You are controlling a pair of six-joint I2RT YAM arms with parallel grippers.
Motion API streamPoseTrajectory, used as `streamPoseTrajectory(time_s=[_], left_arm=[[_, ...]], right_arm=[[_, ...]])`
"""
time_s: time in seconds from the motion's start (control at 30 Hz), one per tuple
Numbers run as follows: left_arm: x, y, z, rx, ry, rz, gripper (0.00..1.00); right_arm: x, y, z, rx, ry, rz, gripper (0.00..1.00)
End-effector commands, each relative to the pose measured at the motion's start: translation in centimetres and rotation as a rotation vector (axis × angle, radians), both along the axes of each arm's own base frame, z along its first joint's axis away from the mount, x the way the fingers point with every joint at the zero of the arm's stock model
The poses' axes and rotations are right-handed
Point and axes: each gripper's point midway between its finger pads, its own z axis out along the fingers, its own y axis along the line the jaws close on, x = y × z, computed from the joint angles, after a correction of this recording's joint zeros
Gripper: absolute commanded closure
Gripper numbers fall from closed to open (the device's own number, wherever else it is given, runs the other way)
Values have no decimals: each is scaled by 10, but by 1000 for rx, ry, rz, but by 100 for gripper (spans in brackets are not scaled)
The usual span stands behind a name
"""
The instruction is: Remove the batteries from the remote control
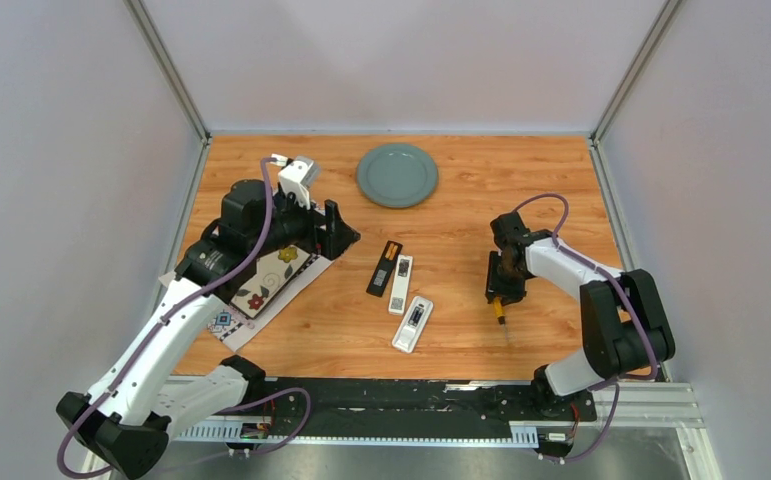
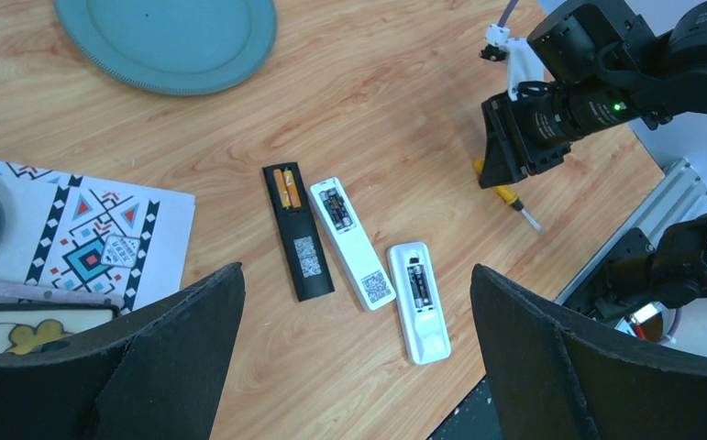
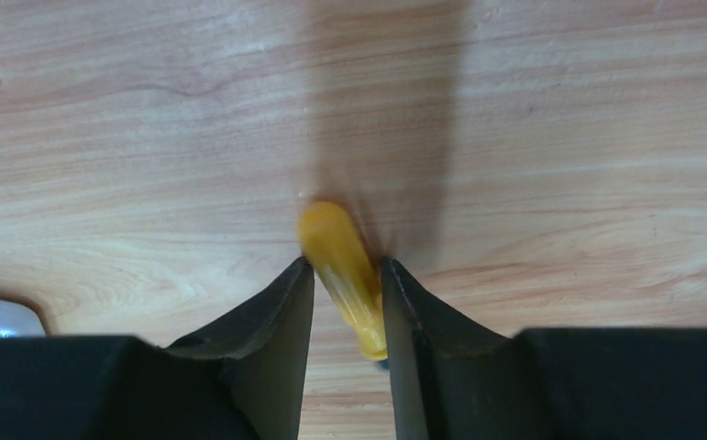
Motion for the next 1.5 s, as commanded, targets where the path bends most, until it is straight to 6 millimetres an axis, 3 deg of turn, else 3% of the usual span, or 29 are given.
streamPoseTrajectory(time_s=[0.0, 0.03, 0.07, 0.13, 0.27, 0.37, 0.53, 0.67, 0.87, 0.93, 0.97, 1.03, 1.07, 1.1, 1.17, 1.23, 1.47], left_arm=[[-5, 8, 17, 1, -55, 18, 0], [-4, 10, 16, 3, -50, 31, 0], [-4, 12, 18, 0, -54, 46, 0], [-2, 16, 16, -10, -38, 88, 0], [-9, 15, 18, -45, -51, 73, 0], [-10, 12, 13, -49, -41, 56, 0], [-11, 6, -7, -23, 49, 31, 1], [-9, -8, -31, -19, 140, -5, 3], [-11, -58, -50, -8, 214, -132, 6], [-15, -82, -41, -37, 196, -199, 7], [-19, -98, -49, -24, 216, -238, 7], [-22, -124, -35, -77, 196, -322, 9], [-21, -137, -42, -87, 218, -354, 10], [-22, -154, -30, -137, 182, -396, 12], [-26, -174, -36, -173, 233, -443, 16], [-26, -188, -28, -197, 222, -475, 18], [-37, -227, -37, -216, 264, -561, 19]], right_arm=[[10, 11, -2, 45, -23, 24, 72], [9, 13, -3, 57, -23, 30, 78], [9, 15, -3, 67, -25, 35, 90], [10, 19, -1, 92, -31, 55, 100], [18, 29, 13, 141, -69, 111, 100], [31, 38, 35, 183, -132, 133, 100], [54, 58, 94, 298, -310, 156, 100], [59, 63, 139, 349, -451, 165, 100], [51, 65, 180, 418, -561, 129, 100], [47, 68, 185, 452, -567, 118, 100], [46, 69, 187, 464, -572, 112, 100], [41, 73, 193, 502, -583, 110, 100], [40, 74, 195, 513, -588, 109, 100], [37, 76, 201, 534, -605, 120, 100], [35, 75, 206, 544, -618, 100, 100], [33, 72, 212, 538, -636, 89, 100], [25, 75, 228, 585, -689, 103, 100]])
